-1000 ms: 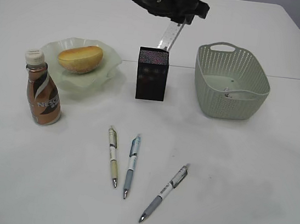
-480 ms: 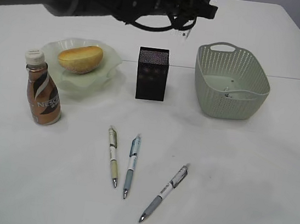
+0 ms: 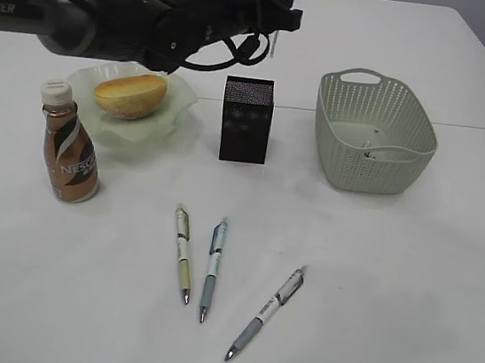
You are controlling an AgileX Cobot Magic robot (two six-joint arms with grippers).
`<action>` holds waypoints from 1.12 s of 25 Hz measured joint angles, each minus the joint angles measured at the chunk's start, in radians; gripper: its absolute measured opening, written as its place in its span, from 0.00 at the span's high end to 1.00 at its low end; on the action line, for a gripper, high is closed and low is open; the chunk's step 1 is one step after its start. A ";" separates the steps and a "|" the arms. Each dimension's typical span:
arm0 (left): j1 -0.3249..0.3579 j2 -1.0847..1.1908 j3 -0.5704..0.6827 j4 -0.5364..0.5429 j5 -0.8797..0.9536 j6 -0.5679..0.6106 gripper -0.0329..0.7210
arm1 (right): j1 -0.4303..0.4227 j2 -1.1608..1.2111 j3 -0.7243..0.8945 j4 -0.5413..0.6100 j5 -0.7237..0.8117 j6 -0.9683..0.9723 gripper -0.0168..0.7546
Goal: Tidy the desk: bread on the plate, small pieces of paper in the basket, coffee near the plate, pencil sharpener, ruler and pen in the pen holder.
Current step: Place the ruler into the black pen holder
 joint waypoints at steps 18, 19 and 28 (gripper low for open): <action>0.032 0.117 0.000 -0.005 -0.087 0.000 0.62 | 0.000 0.000 0.000 -0.041 0.000 0.000 0.60; 0.034 0.117 0.000 -0.005 -0.087 0.000 0.62 | 0.000 0.000 0.000 -0.041 0.000 0.000 0.60; 0.038 0.117 0.000 -0.005 -0.067 0.000 0.62 | 0.000 0.000 0.000 -0.045 0.000 0.000 0.60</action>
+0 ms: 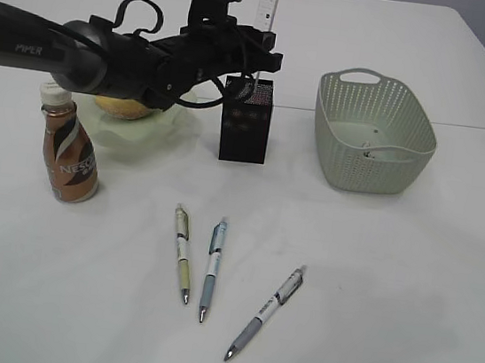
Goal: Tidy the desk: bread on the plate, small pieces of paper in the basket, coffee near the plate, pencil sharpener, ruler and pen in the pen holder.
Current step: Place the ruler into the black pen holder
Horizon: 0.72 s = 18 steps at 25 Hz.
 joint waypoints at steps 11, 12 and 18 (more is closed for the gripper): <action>0.000 0.000 0.000 0.000 0.054 0.000 0.62 | 0.000 0.000 0.000 0.000 0.000 0.000 0.60; 0.000 0.000 0.000 0.000 0.054 0.000 0.62 | 0.000 0.000 0.000 0.000 0.000 0.000 0.60; 0.000 0.000 0.000 0.000 0.083 0.000 0.62 | 0.000 0.000 0.000 0.000 0.000 0.000 0.60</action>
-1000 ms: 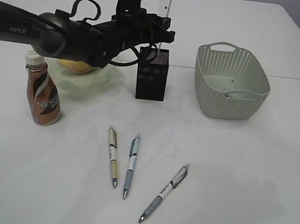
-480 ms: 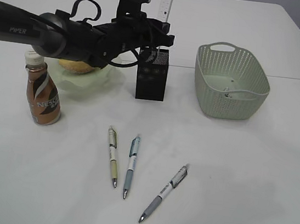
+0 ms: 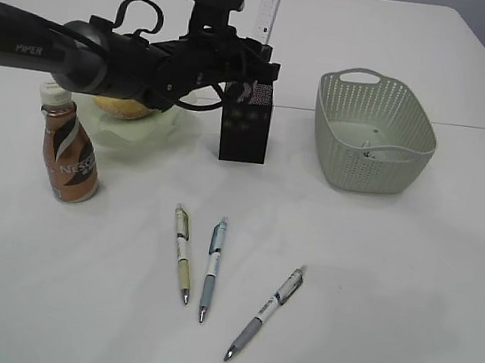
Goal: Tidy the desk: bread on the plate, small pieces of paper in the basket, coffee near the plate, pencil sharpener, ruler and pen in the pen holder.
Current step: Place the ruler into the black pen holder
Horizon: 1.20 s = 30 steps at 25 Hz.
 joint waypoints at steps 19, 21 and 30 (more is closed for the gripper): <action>0.000 0.000 0.000 0.000 0.042 0.000 0.52 | 0.000 0.000 0.000 0.000 0.000 0.000 0.60; 0.000 0.000 0.000 -0.002 0.042 0.000 0.52 | 0.000 0.000 0.000 0.000 0.000 0.000 0.60; -0.002 0.000 0.000 -0.002 0.047 0.000 0.52 | 0.000 0.000 0.000 0.000 0.000 0.000 0.60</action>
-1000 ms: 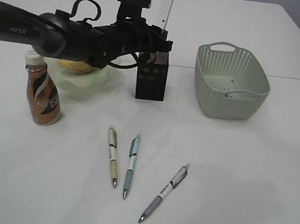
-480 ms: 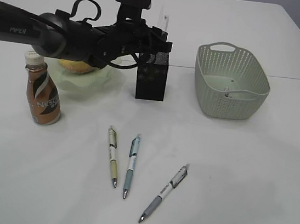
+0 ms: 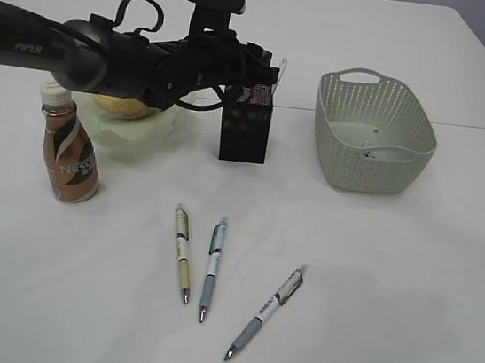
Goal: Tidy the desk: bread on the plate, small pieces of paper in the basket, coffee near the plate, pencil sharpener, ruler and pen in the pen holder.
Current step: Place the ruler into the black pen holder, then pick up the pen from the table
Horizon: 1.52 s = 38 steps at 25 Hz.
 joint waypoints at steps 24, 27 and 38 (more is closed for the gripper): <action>-0.109 -0.334 -0.055 -0.030 1.043 0.094 0.52 | 0.000 0.000 0.000 0.000 0.000 0.000 0.60; -0.118 -0.334 -0.068 -0.118 1.179 0.162 0.52 | 0.000 0.000 0.000 0.000 0.000 0.000 0.60; -0.151 -0.261 -0.073 -0.326 1.467 0.306 0.52 | 0.000 0.000 0.000 0.000 0.000 0.000 0.60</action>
